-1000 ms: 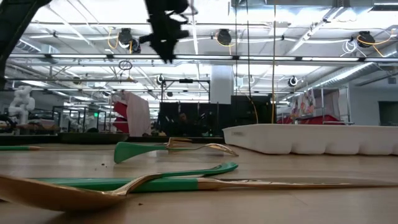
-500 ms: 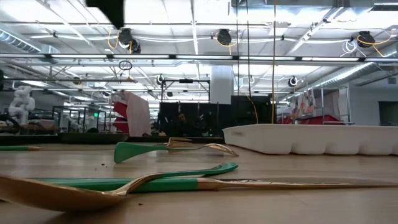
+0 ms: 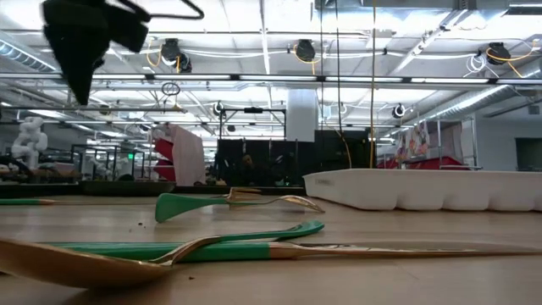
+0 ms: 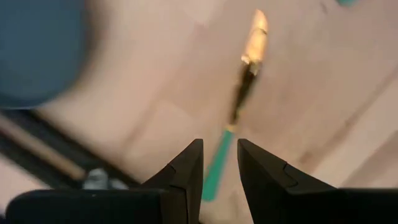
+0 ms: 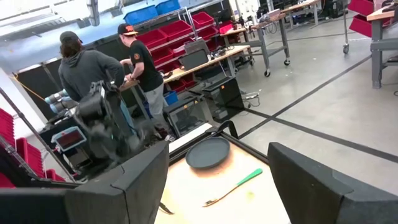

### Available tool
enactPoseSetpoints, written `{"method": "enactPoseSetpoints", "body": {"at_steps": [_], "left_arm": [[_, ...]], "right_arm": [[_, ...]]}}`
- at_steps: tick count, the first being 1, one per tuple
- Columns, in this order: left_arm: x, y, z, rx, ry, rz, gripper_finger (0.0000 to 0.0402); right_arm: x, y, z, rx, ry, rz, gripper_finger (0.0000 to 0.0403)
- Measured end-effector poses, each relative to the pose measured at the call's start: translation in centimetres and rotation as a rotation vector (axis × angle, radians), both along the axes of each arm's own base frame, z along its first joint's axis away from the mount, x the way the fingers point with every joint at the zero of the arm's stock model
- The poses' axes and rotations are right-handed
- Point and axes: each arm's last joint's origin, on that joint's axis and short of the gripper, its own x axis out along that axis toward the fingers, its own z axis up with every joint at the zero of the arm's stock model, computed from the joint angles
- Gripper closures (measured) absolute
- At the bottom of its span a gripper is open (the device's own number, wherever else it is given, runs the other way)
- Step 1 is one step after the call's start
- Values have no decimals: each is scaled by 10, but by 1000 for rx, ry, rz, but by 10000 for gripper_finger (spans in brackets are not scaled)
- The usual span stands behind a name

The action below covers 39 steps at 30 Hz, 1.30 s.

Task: Sort silverware
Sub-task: Put the left green knife on the silverware tray with the other green knife

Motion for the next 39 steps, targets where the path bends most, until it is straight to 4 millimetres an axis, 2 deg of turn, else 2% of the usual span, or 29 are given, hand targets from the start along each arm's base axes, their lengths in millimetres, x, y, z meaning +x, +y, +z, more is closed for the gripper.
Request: {"method": "enactPoseSetpoints", "body": {"at_steps": [5,10,20,30,39], "left_arm": [[-4,-11,-37,-27,12,-85,294],[-9,-22,-60,-112,12,-185,294],[-22,-41,-65,-104,74,-464,294],[-32,-34,-95,-59,91,-362,294],[-25,-27,-96,-12,40,-315,294]], "right_arm": [[0,0,0,2,-1,0,135],[0,0,0,2,-1,-2,135],[0,-1,0,-2,0,-26,135],[0,-1,0,-27,13,-22,135],[0,-1,0,-42,21,-19,135]]}}
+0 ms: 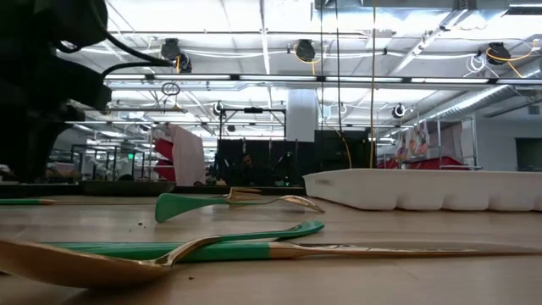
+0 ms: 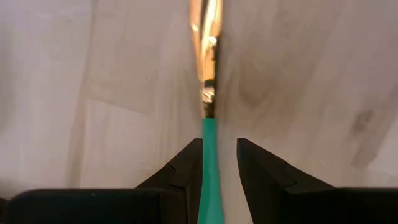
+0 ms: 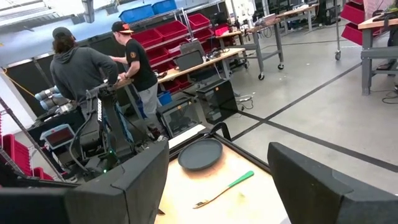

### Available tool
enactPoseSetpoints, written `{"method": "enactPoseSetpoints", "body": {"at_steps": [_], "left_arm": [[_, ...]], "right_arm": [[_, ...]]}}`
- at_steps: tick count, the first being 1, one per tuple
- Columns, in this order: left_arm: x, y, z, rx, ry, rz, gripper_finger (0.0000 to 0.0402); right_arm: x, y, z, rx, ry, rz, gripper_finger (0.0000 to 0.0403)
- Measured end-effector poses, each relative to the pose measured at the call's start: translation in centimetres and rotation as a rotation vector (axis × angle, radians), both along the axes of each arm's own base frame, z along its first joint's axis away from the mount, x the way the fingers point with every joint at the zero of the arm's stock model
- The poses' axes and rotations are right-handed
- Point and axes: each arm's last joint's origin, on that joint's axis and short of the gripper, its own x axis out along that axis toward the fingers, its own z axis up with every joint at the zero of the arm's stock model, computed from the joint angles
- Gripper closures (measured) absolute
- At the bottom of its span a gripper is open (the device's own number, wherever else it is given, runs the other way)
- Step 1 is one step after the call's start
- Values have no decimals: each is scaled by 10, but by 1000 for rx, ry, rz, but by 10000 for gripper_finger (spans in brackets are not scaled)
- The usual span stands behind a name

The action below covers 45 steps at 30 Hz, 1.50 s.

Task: Sort silverware
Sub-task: Put the left green knife on the silverware tray with the other green knife

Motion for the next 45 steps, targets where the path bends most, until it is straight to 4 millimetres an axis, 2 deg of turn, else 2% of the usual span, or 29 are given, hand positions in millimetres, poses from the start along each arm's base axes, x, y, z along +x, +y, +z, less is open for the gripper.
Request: {"method": "enactPoseSetpoints", "body": {"at_steps": [5,16,23,28,31,35,40,45], "left_arm": [[4,5,0,-3,-21,4,294],[-6,11,-33,-74,-56,87,294],[-9,13,-37,-41,-72,170,310],[-4,11,-21,-60,-76,210,316],[4,9,-4,-58,-157,219,316],[3,13,3,-10,-137,258,315],[-3,16,-9,-95,-78,254,293],[-13,24,-19,-106,1,348,246]], "right_arm": [[0,0,0,-6,2,1,135],[0,0,0,-6,2,1,135],[0,0,0,28,-16,1,135],[0,0,0,14,-9,4,135],[0,0,0,10,-7,4,135],[0,0,0,9,-5,4,135],[0,0,0,-32,16,6,135],[0,0,0,-38,19,8,135]]}}
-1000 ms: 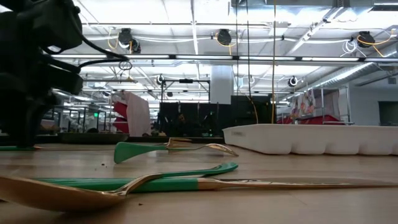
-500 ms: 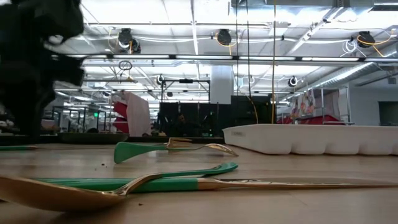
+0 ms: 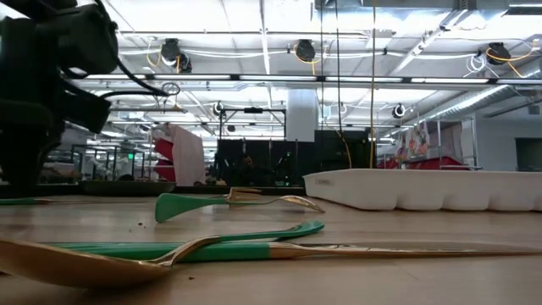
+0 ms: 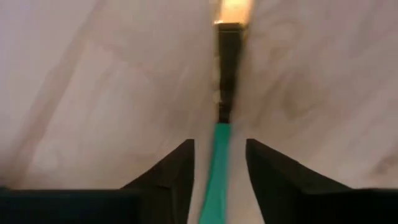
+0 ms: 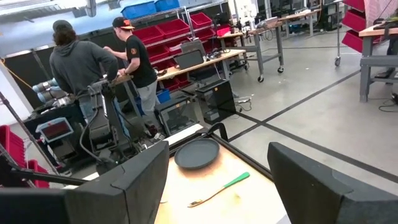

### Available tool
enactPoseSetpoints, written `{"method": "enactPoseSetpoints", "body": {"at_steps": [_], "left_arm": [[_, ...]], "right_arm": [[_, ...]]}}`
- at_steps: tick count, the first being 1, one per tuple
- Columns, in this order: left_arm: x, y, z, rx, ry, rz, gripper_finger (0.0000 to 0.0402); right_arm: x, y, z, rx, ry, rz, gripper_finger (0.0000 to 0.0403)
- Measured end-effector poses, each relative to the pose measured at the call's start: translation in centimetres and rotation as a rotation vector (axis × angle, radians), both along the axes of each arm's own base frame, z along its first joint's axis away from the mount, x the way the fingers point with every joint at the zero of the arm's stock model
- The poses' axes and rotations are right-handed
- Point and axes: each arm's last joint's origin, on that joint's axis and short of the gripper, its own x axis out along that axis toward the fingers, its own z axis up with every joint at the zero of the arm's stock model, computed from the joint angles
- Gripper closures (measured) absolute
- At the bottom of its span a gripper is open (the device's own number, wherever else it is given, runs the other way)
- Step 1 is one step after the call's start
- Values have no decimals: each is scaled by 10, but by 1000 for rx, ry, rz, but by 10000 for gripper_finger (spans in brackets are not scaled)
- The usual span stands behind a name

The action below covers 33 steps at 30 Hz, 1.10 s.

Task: Sort silverware
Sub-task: Put the left green knife on the silverware tray with the other green knife

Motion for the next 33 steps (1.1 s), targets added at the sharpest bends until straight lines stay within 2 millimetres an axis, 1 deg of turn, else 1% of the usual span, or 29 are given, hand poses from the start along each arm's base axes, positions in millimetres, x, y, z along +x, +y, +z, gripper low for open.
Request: {"method": "enactPoseSetpoints", "body": {"at_steps": [4,7,10,16,19,21,23,25,27,30,31,33], "left_arm": [[1,3,0,27,-7,35,205],[4,3,0,23,-41,19,188],[7,3,-2,10,-77,20,185],[-3,4,-15,11,-40,52,185],[-5,5,-18,11,-36,81,185],[-5,5,-18,10,-43,69,186],[-5,5,-19,12,-34,67,199],[-6,5,-19,15,-22,67,229],[-7,5,-21,18,-13,67,275],[-8,6,-22,25,-13,67,358],[-8,6,-22,26,-16,64,375],[-7,6,-22,30,-20,60,382]], "right_arm": [[0,0,0,0,0,0,135],[0,0,0,0,0,0,135],[0,0,0,0,0,0,135],[0,0,0,12,-7,-1,135],[0,0,0,25,-13,-2,135],[0,0,0,31,-16,-3,135],[0,0,0,31,-16,-6,135],[0,0,0,34,-18,-7,135],[0,0,0,34,-19,-7,135],[0,0,0,34,-19,-7,135],[0,0,0,34,-19,-7,135],[0,0,0,34,-21,-7,135]]}}
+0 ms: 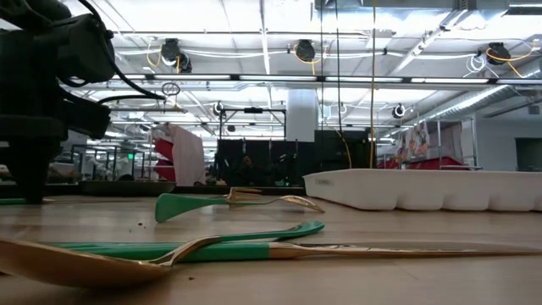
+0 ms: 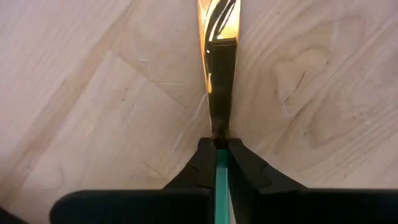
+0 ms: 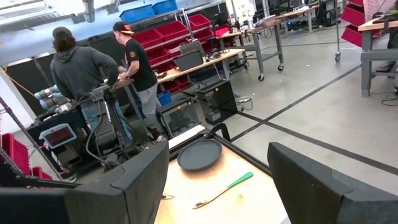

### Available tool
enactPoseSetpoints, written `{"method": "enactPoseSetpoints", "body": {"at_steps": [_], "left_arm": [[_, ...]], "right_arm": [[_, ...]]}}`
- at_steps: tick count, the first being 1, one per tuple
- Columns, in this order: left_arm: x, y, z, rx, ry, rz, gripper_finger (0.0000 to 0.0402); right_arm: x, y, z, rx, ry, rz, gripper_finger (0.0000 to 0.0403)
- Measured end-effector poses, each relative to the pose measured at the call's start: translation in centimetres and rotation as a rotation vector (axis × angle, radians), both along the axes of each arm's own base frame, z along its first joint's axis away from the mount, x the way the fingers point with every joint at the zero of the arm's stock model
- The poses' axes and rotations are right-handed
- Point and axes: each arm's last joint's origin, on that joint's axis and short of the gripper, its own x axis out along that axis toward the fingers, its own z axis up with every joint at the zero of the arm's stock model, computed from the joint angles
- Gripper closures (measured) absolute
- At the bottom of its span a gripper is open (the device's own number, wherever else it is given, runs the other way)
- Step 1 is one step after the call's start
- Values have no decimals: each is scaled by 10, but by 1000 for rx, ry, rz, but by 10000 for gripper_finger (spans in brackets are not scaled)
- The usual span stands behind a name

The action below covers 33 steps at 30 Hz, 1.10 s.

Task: Sort silverware
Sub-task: Put the left green knife on the silverware tray with the other green knife

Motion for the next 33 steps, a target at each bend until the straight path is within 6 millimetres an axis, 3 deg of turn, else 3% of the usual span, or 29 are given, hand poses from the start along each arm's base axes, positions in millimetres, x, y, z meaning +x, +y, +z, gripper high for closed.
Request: {"method": "enactPoseSetpoints", "body": {"at_steps": [9,20,27,33], "left_arm": [[8,-1,13,-1,-28,35,383],[36,-5,51,9,-191,67,383],[64,5,101,106,-403,160,384],[88,22,156,301,-621,52,384]], "right_arm": [[0,0,2,-5,-18,1,135],[0,0,2,-24,-8,2,135],[0,0,2,-23,-9,1,135],[0,0,2,-23,-8,1,135]]}}
